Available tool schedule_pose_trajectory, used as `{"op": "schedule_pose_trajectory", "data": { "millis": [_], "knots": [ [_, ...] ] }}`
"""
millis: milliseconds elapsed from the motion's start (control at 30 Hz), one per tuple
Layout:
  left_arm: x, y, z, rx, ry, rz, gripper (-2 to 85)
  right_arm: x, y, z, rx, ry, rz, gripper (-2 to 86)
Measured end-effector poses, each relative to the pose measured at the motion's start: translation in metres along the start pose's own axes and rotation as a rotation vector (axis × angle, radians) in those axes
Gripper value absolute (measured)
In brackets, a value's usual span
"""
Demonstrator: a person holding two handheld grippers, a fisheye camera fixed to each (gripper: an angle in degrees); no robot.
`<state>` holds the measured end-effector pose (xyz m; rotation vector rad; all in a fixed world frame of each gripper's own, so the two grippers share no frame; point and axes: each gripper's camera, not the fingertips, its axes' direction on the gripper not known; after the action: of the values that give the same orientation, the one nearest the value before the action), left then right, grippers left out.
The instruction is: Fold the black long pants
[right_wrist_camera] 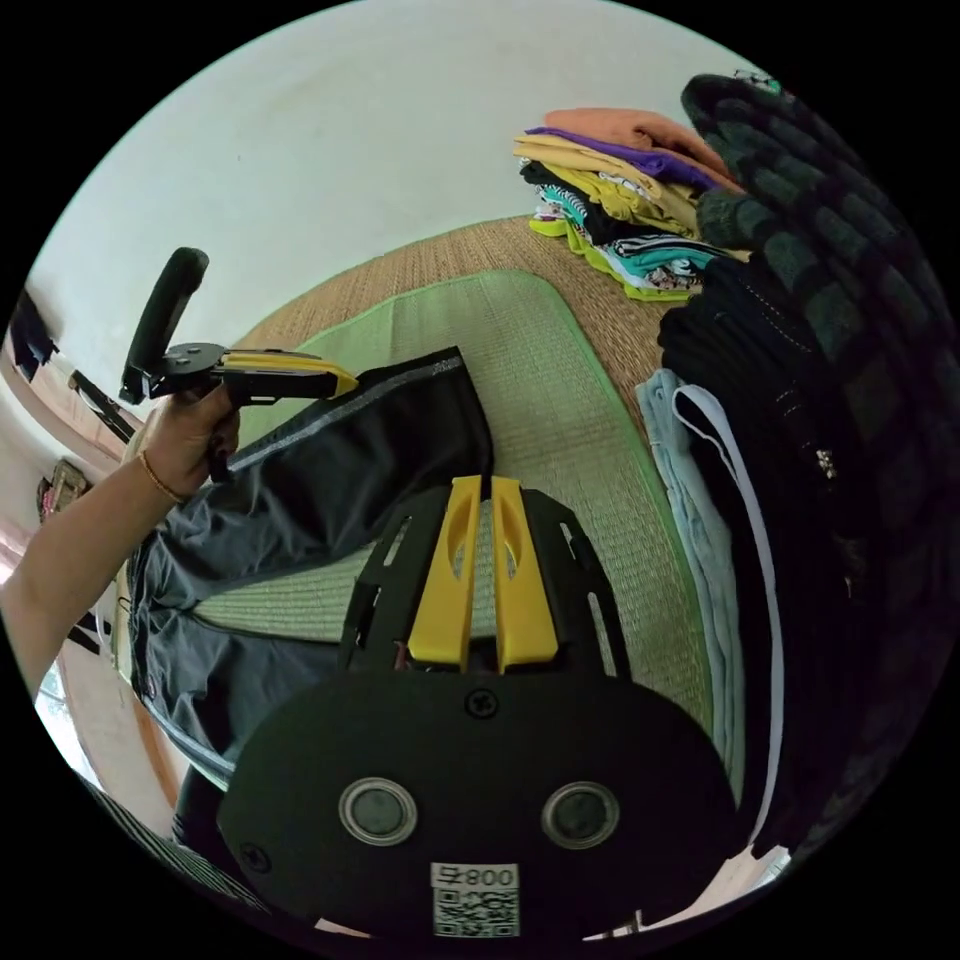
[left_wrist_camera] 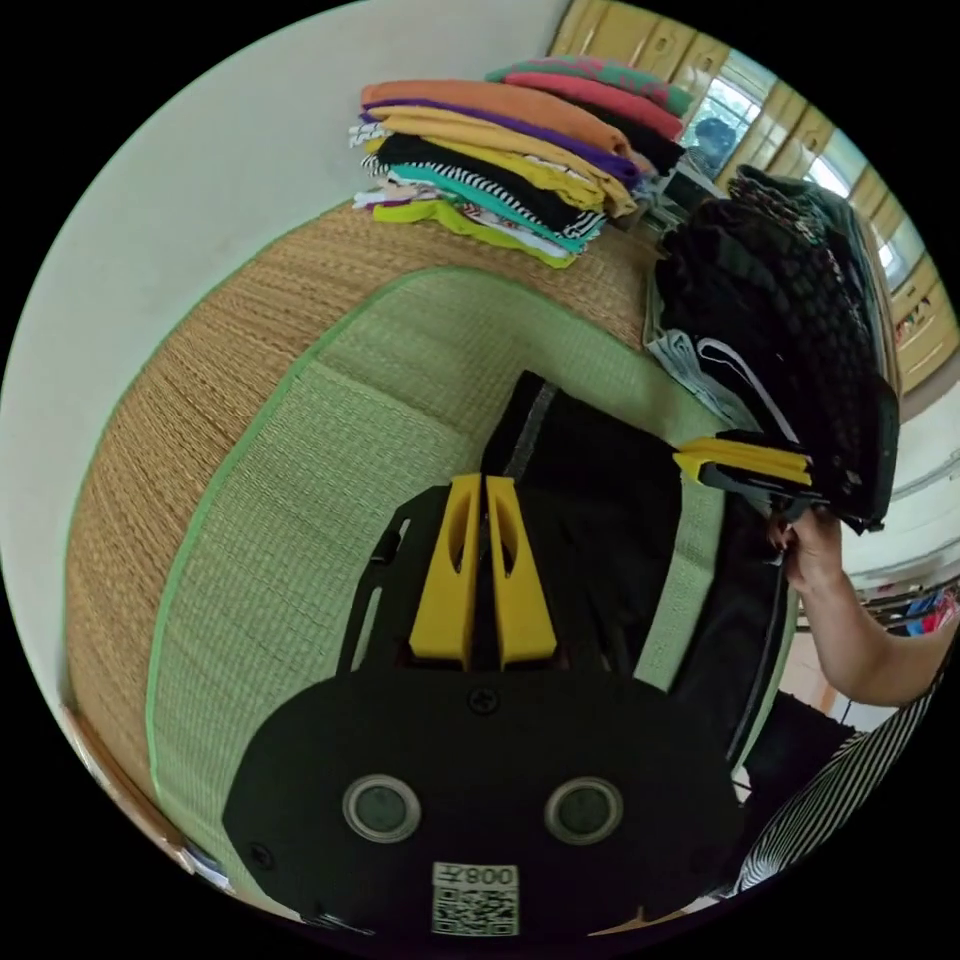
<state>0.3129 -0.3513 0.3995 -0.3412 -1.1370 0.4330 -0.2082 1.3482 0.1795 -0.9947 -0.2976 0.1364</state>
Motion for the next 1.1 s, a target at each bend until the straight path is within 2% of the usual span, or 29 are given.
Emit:
{"op": "schedule_pose_trajectory", "data": {
  "millis": [233,333,567,667,733,900,1100],
  "knots": [
    [0.033,0.002,-0.128,0.302,0.010,0.091,0.8,0.011,0.024,-0.161,0.317,-0.115,-0.092,1.6],
    [0.031,-0.014,-0.150,0.358,0.052,0.062,1.3,0.025,0.021,-0.178,0.316,-0.140,-0.083,1.6],
    [0.022,-0.062,-0.093,0.073,-0.047,-0.060,4.1,0.072,0.015,-0.115,0.032,0.029,0.039,2.9],
    [0.033,-0.054,-0.095,0.098,0.075,-0.004,6.0,0.083,0.043,-0.133,0.039,0.048,0.035,4.8],
    [0.056,-0.042,-0.090,0.053,0.196,0.082,7.2,0.090,0.074,-0.147,0.020,0.045,0.043,6.4],
    [0.100,-0.017,-0.063,-0.044,0.336,0.165,8.1,0.097,0.135,-0.152,-0.116,0.079,0.062,7.9],
    [0.127,-0.012,-0.036,-0.119,0.196,0.228,5.7,0.108,0.155,-0.142,-0.167,0.120,0.101,7.5]
  ]
}}
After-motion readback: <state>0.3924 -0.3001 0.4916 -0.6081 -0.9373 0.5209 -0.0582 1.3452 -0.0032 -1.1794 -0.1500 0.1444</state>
